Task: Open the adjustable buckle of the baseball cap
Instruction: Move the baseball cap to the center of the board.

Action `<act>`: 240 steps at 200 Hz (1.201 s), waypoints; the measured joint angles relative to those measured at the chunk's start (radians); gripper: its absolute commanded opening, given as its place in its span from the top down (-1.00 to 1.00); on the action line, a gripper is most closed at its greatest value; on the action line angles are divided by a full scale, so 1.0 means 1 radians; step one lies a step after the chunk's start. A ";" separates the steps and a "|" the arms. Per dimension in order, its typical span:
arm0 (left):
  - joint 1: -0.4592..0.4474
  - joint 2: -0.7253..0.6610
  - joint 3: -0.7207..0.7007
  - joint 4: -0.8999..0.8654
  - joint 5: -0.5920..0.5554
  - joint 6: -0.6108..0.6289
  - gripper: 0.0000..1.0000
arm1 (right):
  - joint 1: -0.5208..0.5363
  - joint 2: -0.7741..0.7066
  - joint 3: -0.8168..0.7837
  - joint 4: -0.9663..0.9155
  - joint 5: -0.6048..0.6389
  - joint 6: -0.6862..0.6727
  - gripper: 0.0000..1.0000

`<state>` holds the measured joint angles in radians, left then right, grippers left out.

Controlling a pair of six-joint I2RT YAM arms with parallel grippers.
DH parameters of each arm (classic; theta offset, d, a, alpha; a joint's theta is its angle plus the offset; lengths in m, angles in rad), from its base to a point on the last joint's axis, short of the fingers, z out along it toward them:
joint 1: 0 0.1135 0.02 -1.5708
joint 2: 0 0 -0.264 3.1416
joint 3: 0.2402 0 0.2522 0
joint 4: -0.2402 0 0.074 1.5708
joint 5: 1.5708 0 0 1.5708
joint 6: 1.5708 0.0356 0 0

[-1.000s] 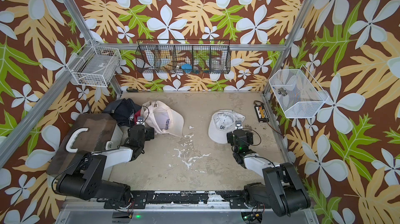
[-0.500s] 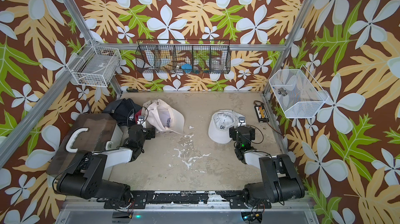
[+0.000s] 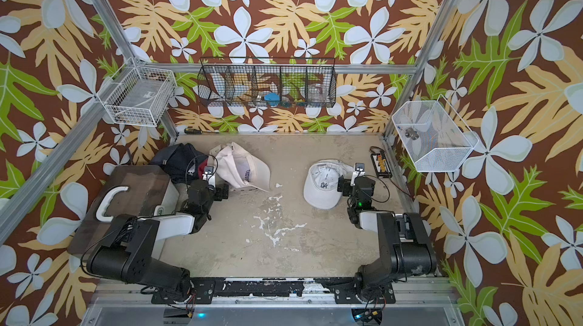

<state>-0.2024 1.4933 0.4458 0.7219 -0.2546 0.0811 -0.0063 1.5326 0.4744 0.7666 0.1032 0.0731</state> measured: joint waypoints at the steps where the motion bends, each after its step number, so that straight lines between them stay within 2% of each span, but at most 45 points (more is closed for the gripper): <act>1: 0.000 0.000 0.000 0.000 0.001 0.000 -0.98 | 0.000 0.000 0.001 0.000 0.000 0.000 -0.99; 98: 0.000 -0.015 -0.017 0.022 0.050 0.022 -0.98 | -0.025 0.051 0.055 -0.033 -0.047 0.024 -0.99; 142: 0.001 -0.022 -0.035 0.051 0.062 0.029 -0.99 | 0.009 -0.030 -0.087 0.080 -0.017 0.015 -0.99; 206: 0.000 -0.019 -0.034 0.060 0.083 0.037 -0.99 | 0.013 -0.052 -0.141 0.193 0.010 0.001 -1.00; 240: 0.001 -0.020 -0.034 0.060 0.088 0.041 -0.99 | 0.019 -0.074 -0.260 0.333 0.035 0.001 -1.00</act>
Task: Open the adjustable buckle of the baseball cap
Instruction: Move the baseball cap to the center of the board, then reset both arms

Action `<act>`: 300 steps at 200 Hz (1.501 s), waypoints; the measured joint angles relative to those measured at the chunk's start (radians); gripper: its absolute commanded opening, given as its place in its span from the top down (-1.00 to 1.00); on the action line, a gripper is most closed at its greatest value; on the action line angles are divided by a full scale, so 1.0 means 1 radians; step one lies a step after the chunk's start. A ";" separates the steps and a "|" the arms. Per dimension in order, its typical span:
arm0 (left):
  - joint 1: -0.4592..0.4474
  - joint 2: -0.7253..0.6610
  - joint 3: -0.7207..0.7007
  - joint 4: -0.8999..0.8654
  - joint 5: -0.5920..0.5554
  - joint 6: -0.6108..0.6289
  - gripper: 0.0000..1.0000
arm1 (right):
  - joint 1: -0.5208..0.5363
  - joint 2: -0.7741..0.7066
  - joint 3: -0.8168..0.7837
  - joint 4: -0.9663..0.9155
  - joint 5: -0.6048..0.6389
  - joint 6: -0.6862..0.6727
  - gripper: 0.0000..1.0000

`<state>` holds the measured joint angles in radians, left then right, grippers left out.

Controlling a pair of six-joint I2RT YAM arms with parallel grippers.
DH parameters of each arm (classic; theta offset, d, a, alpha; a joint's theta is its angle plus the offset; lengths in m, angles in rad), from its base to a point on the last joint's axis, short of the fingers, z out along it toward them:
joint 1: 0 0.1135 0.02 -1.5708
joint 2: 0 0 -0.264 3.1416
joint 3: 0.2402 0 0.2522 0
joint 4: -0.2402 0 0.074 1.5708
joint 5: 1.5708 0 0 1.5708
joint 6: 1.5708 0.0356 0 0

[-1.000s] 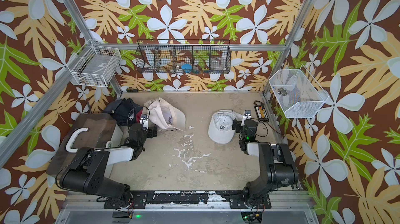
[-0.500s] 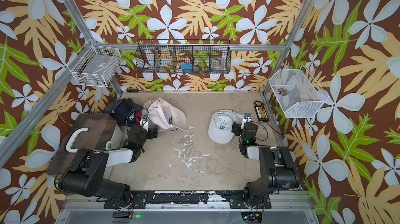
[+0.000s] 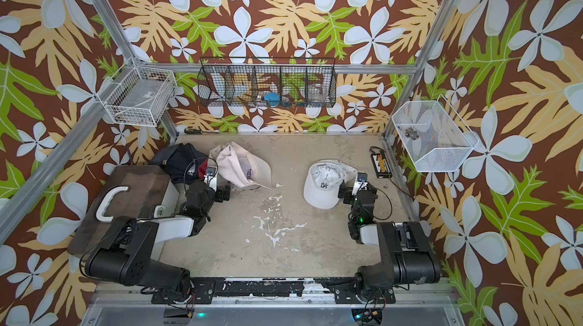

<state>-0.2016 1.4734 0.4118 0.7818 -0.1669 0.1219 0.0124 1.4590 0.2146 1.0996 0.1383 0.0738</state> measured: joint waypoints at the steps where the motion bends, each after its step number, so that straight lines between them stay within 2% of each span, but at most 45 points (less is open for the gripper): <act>1: 0.000 0.000 0.000 0.000 0.000 0.000 -0.99 | 0.000 0.002 -0.006 0.009 0.002 0.000 -0.99; 17: 0.000 0.000 0.000 0.000 0.003 0.000 -0.99 | 0.011 0.045 -0.064 0.112 0.033 0.000 -0.99; 56: 0.000 -0.006 -0.016 0.019 0.011 0.003 -0.99 | 0.026 0.045 -0.065 0.208 0.058 -0.004 -0.99; 184: 0.001 0.000 -0.023 0.049 0.016 0.003 -0.99 | 0.042 0.050 -0.066 0.239 0.071 -0.031 -0.99; 248: 0.004 -0.083 -0.175 0.219 -0.039 -0.018 -0.99 | 0.042 0.050 -0.078 0.261 0.072 -0.031 -0.99; 300: 0.045 -0.085 -0.227 0.335 -0.054 -0.068 -0.99 | 0.042 0.050 -0.078 0.269 0.075 -0.031 -1.00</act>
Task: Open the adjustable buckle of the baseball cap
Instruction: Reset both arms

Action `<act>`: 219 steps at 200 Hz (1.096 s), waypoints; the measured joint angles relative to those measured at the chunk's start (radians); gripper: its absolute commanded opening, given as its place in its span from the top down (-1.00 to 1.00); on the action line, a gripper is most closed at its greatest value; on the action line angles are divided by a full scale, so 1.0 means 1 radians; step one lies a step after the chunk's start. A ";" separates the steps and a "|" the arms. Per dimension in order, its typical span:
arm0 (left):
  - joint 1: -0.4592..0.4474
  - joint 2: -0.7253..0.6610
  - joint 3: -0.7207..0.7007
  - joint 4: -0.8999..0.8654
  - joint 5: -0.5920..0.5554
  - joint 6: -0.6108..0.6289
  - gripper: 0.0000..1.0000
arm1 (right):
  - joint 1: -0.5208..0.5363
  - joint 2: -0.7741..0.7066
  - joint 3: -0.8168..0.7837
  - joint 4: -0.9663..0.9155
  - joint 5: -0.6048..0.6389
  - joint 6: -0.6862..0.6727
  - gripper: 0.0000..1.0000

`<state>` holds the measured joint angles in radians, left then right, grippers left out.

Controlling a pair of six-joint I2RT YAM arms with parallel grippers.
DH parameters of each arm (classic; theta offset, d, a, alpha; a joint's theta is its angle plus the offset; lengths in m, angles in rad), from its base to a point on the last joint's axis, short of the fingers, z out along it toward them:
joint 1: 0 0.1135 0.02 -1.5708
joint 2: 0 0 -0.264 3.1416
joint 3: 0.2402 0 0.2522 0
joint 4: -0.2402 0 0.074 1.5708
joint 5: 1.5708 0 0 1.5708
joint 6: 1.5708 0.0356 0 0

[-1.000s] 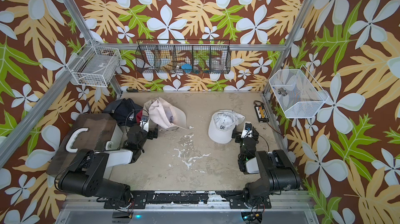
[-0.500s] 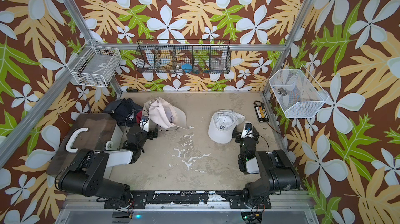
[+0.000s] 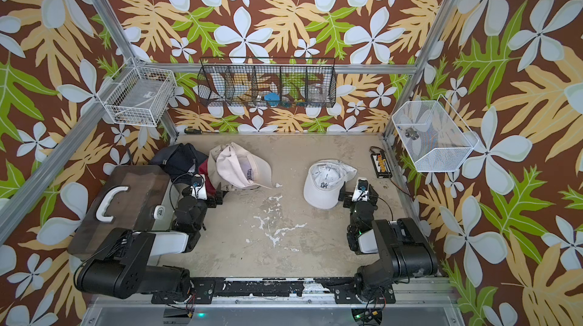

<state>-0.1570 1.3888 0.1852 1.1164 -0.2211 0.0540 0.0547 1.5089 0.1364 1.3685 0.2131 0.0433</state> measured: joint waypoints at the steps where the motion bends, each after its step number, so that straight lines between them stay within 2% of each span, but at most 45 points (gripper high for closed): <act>1: 0.000 0.000 -0.001 0.002 0.000 0.000 -0.99 | 0.000 0.000 0.000 0.000 0.000 0.000 -1.00; 27: 0.019 0.042 -0.050 0.106 0.000 -0.026 -0.99 | 0.000 0.000 -0.008 0.008 0.003 0.000 -1.00; 57: 0.033 0.063 -0.050 0.148 0.003 -0.040 -0.99 | 0.000 0.000 -0.011 0.014 0.004 0.000 -1.00; 95: 0.044 0.061 -0.040 0.156 -0.024 -0.076 -0.99 | 0.000 0.000 0.023 -0.010 0.022 0.002 -1.00; 219: 0.045 0.061 -0.040 0.159 -0.037 -0.079 -0.99 | 0.004 0.004 0.021 -0.016 0.028 0.004 -0.99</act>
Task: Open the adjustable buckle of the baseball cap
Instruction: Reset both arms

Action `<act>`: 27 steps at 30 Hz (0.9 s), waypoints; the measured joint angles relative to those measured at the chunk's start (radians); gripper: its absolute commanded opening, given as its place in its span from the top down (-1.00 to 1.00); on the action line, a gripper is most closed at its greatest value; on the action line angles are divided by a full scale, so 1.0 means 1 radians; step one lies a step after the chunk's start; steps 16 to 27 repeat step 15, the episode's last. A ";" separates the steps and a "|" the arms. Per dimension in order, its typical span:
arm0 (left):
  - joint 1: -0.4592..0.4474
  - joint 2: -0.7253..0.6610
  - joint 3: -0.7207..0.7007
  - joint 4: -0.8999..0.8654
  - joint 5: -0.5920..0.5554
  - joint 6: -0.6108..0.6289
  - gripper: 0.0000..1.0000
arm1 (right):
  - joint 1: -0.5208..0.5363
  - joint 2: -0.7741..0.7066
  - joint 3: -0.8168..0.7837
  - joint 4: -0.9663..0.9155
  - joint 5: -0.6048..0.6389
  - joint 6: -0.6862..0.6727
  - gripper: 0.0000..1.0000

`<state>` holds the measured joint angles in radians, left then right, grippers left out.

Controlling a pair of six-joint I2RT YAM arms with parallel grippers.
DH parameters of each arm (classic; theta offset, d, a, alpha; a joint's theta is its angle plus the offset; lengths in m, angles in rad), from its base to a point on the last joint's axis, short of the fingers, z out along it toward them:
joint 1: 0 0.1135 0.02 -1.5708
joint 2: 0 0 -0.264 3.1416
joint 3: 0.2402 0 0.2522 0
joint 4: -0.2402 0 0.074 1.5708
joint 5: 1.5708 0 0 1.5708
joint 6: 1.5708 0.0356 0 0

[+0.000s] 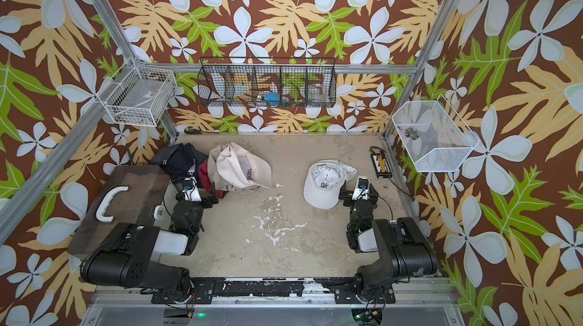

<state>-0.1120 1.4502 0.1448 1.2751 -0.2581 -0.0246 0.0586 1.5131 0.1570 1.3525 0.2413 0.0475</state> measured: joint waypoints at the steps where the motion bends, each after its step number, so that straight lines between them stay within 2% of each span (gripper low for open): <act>1: 0.000 0.000 0.000 0.000 0.000 0.000 -0.99 | 0.000 0.000 0.000 0.000 0.000 0.000 -0.99; 27: 0.027 0.005 0.013 -0.008 0.029 -0.004 -0.99 | 0.000 0.000 0.000 0.000 0.000 0.000 -1.00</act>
